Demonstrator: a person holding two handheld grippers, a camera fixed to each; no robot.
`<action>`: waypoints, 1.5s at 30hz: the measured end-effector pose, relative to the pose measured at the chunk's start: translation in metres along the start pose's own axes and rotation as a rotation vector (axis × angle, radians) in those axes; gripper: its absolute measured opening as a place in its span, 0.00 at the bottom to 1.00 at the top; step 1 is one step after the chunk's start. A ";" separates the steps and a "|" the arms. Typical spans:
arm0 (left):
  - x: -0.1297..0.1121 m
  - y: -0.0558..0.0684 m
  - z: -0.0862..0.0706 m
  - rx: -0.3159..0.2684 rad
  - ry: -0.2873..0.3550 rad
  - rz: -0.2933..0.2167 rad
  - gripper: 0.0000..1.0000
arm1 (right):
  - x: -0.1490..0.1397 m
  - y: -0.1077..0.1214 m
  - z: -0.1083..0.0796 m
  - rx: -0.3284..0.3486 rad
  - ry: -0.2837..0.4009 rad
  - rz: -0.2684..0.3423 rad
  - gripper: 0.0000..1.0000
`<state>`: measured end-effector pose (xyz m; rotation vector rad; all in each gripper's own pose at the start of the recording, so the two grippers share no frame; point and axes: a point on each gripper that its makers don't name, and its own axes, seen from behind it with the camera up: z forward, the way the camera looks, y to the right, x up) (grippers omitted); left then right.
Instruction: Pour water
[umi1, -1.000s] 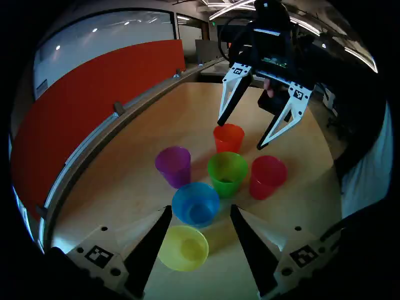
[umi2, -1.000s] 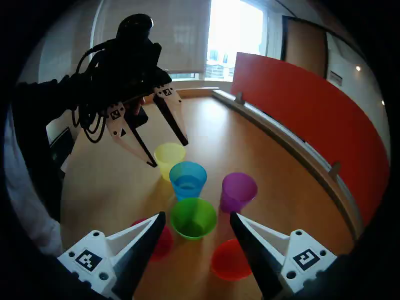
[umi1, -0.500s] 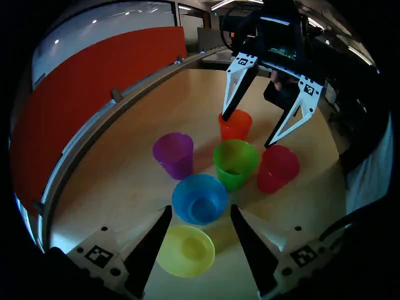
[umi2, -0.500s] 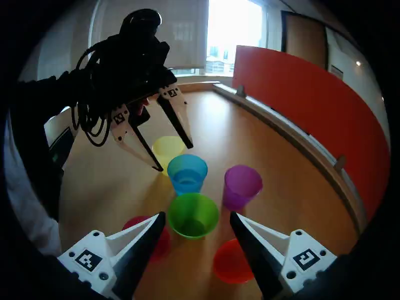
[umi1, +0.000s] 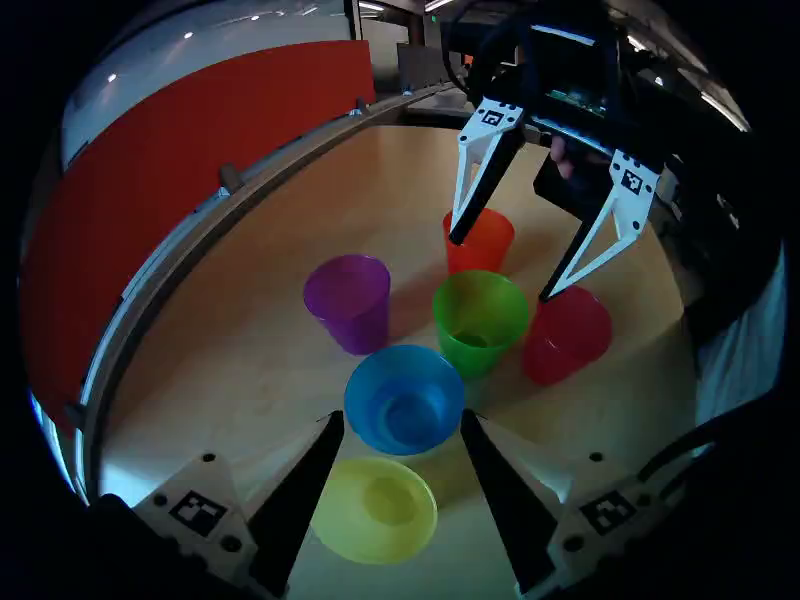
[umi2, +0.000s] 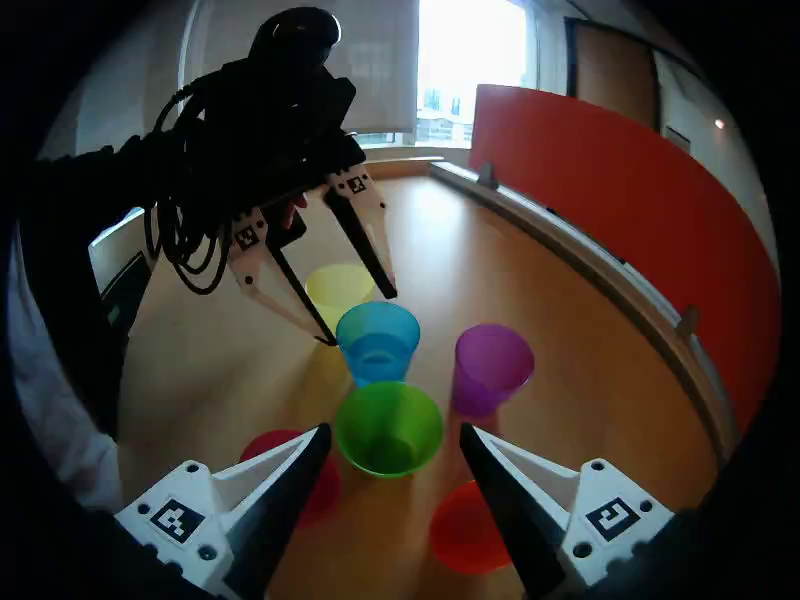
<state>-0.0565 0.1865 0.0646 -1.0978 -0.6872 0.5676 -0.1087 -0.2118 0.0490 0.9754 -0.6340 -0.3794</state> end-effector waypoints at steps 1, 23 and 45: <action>-0.001 0.000 0.001 -0.001 -0.003 0.002 0.86 | -0.001 0.000 0.001 0.000 -0.002 0.000 1.00; -0.005 -0.002 0.012 -0.002 -0.026 -0.001 0.87 | -0.003 -0.005 0.017 0.022 -0.028 0.015 1.00; -0.004 -0.001 0.029 -0.010 -0.032 0.007 0.87 | -0.009 -0.007 0.030 0.034 -0.061 0.043 0.99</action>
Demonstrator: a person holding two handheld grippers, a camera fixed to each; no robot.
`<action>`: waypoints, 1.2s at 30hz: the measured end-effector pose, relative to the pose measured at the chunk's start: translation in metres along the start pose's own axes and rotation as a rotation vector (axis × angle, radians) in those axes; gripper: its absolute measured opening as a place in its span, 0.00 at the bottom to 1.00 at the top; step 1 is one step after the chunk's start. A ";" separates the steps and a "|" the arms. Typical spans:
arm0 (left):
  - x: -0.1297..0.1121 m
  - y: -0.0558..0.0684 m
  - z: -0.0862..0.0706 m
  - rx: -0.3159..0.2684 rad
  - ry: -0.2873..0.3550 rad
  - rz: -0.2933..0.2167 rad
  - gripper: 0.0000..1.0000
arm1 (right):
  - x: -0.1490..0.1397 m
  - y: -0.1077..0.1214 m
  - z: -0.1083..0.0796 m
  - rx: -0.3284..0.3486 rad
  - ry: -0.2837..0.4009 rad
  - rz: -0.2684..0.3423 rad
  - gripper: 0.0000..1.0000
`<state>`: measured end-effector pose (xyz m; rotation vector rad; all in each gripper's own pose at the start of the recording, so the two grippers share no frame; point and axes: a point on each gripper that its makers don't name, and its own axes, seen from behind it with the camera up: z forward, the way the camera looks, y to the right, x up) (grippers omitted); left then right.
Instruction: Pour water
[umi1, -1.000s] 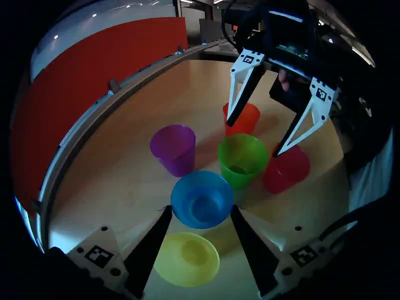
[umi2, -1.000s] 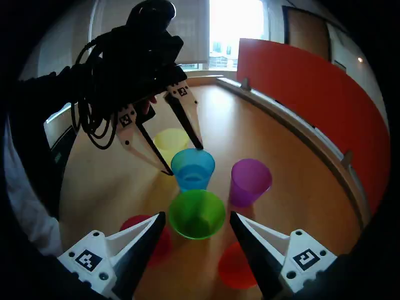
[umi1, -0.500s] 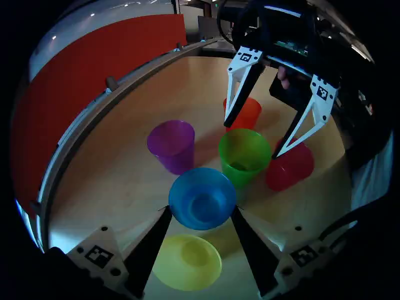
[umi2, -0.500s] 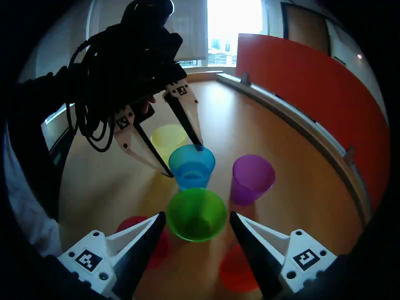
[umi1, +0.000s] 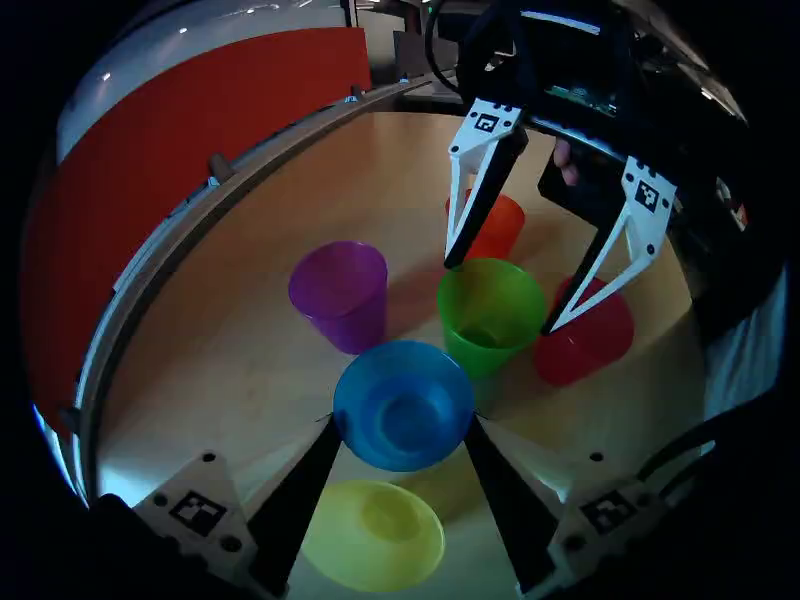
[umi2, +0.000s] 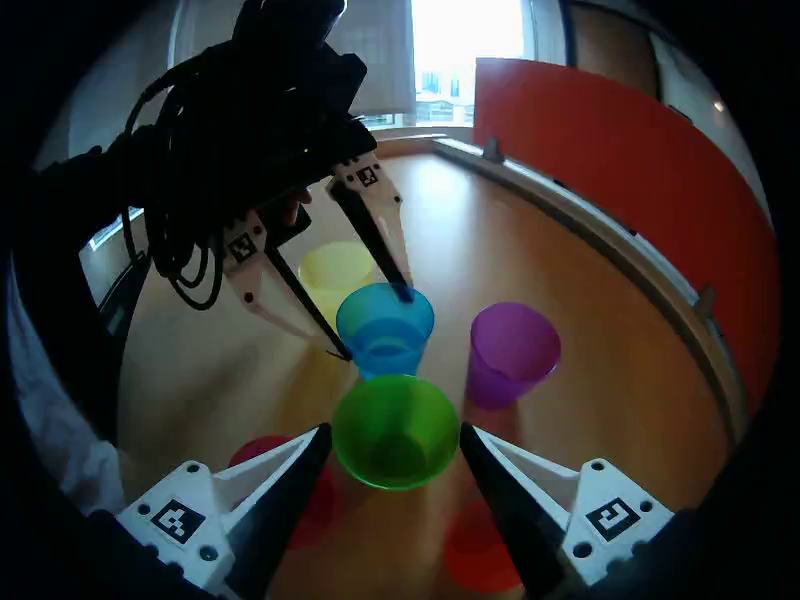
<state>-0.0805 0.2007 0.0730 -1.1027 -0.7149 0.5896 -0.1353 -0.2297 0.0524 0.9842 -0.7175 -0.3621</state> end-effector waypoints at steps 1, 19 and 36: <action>0.000 0.000 0.000 0.000 0.000 0.000 0.87 | 0.000 0.000 0.000 0.000 -0.001 0.001 0.99; 0.002 -0.001 0.006 0.003 0.009 -0.003 0.87 | -0.004 -0.002 0.008 -0.003 -0.035 0.014 0.99; 0.005 -0.001 0.010 0.010 0.030 -0.009 0.87 | -0.004 -0.004 0.017 -0.001 -0.043 0.018 0.95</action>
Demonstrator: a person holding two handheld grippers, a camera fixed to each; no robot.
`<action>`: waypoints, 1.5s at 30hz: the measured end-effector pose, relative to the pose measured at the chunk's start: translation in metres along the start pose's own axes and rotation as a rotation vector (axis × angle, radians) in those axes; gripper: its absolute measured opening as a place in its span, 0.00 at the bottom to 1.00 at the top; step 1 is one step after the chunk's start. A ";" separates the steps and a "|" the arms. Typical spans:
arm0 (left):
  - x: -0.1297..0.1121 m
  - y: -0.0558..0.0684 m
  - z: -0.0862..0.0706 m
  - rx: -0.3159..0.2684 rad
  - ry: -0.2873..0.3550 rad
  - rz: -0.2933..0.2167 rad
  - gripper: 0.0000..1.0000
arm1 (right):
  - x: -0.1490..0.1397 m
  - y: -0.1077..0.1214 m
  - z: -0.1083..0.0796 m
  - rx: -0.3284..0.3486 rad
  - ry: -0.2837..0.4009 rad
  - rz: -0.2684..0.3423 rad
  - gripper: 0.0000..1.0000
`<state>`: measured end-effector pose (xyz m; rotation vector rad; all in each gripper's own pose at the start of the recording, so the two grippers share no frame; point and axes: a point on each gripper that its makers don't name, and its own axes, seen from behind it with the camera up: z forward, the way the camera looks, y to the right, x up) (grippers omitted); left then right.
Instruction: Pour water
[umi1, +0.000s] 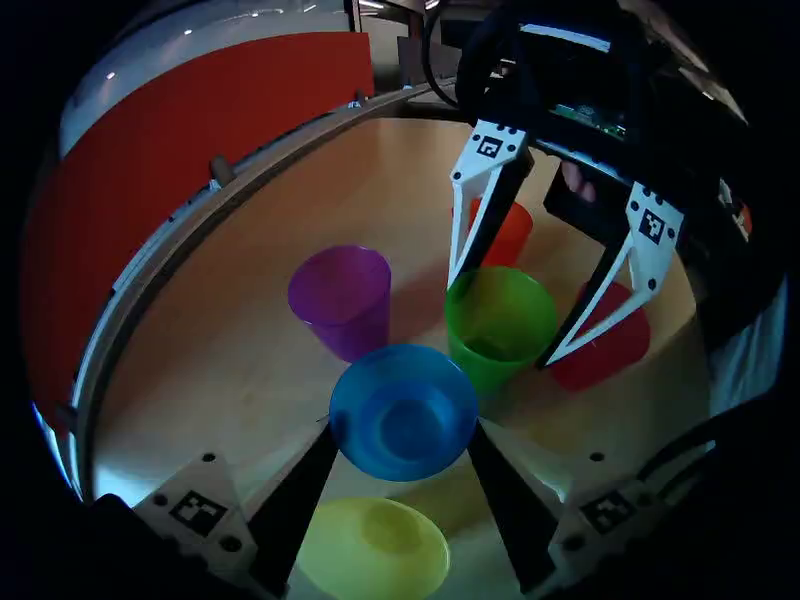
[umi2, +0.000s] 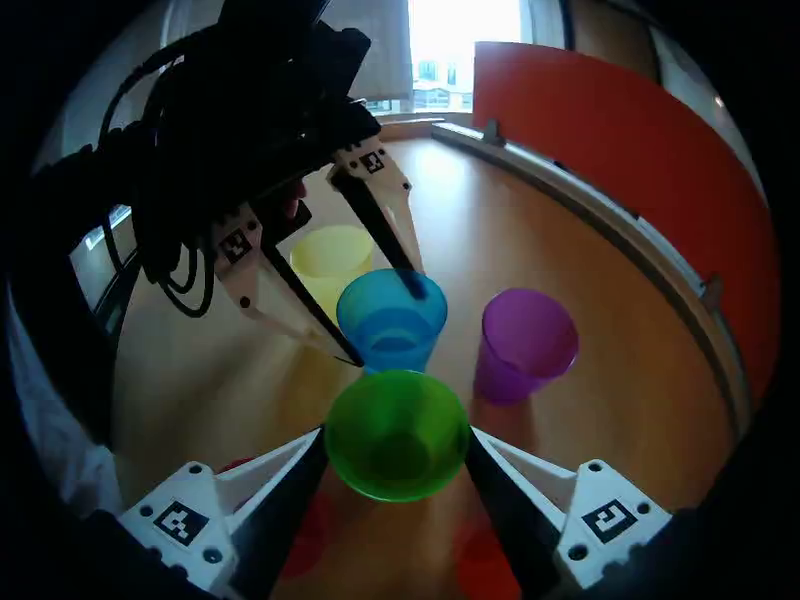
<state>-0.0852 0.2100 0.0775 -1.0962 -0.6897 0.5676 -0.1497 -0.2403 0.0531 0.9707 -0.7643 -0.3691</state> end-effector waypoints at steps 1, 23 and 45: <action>0.000 0.000 0.000 0.002 0.002 -0.001 0.87 | 0.000 0.000 0.000 0.000 0.000 0.002 0.95; 0.003 -0.004 -0.006 0.033 0.042 -0.058 0.85 | 0.006 0.001 -0.012 -0.003 0.045 0.031 0.93; 0.045 -0.006 -0.066 0.145 0.161 -0.055 0.85 | 0.041 -0.001 -0.059 -0.070 0.139 0.009 0.93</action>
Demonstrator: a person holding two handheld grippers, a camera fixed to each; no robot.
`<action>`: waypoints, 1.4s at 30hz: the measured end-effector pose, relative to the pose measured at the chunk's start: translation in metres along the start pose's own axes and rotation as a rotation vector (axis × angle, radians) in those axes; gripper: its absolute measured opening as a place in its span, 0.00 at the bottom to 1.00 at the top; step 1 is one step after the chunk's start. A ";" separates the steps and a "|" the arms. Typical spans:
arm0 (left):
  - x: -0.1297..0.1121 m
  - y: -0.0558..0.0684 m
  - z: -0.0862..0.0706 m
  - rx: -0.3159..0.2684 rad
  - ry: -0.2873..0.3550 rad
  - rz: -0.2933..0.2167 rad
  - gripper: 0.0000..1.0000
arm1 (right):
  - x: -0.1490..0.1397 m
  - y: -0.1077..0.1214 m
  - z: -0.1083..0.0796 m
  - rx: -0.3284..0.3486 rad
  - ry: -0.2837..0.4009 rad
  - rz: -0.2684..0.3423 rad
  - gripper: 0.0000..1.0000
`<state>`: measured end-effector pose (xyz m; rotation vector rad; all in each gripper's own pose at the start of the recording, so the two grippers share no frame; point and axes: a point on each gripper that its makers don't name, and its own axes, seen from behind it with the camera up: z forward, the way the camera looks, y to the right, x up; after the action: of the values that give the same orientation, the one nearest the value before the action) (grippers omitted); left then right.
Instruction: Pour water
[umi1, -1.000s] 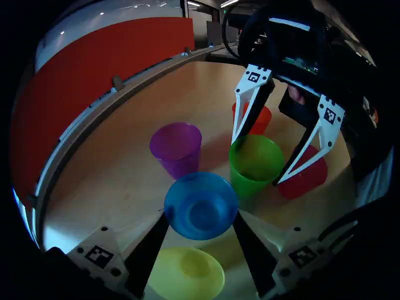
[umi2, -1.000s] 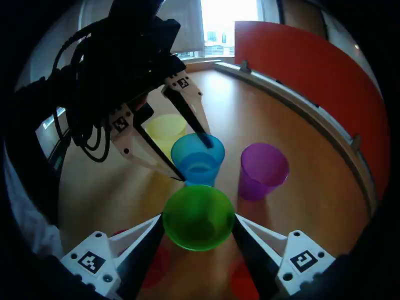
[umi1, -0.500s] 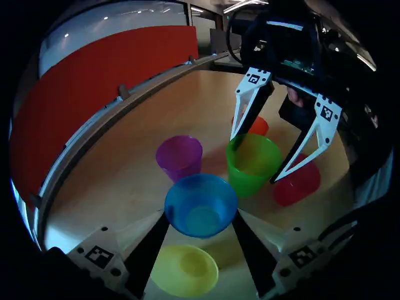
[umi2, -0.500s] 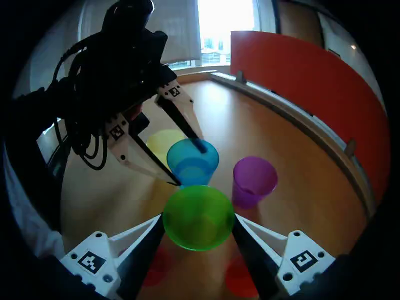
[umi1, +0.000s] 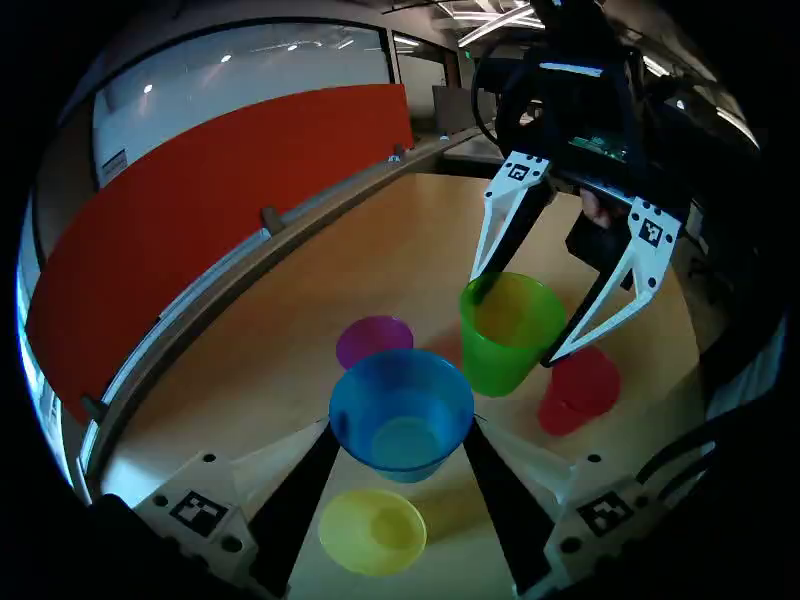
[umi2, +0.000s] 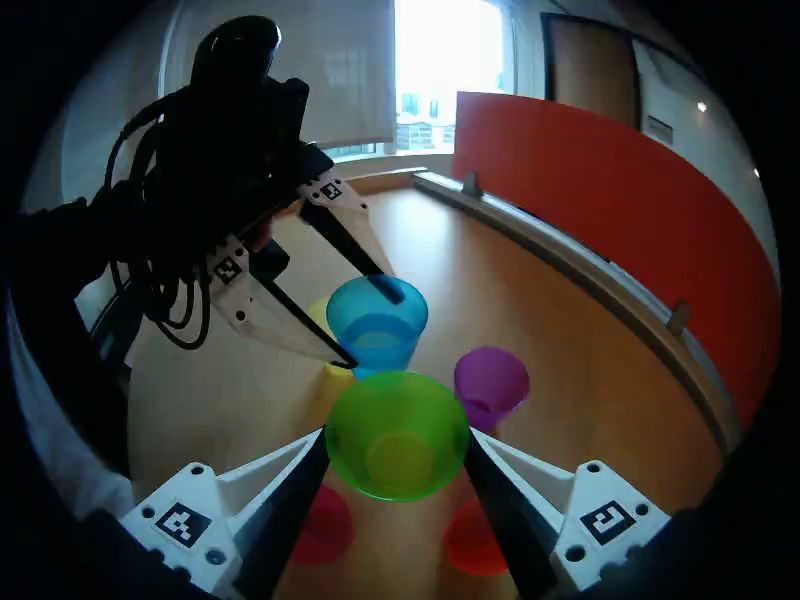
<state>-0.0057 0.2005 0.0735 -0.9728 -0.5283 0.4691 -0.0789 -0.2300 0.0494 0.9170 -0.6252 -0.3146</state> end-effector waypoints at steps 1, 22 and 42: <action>0.003 0.000 -0.003 0.006 0.009 -0.002 0.85 | 0.002 0.000 -0.003 -0.003 0.005 -0.002 0.93; 0.047 0.003 -0.053 0.102 0.164 -0.027 0.85 | 0.038 -0.012 -0.047 -0.055 0.090 -0.029 0.93; 0.077 0.000 -0.074 0.132 0.347 -0.131 0.85 | 0.054 -0.015 -0.064 -0.077 0.166 -0.003 0.93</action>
<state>0.1001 0.1982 0.0555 -0.8636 -0.2426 0.2077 0.0030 -0.2251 0.0282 0.8605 -0.4555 -0.2605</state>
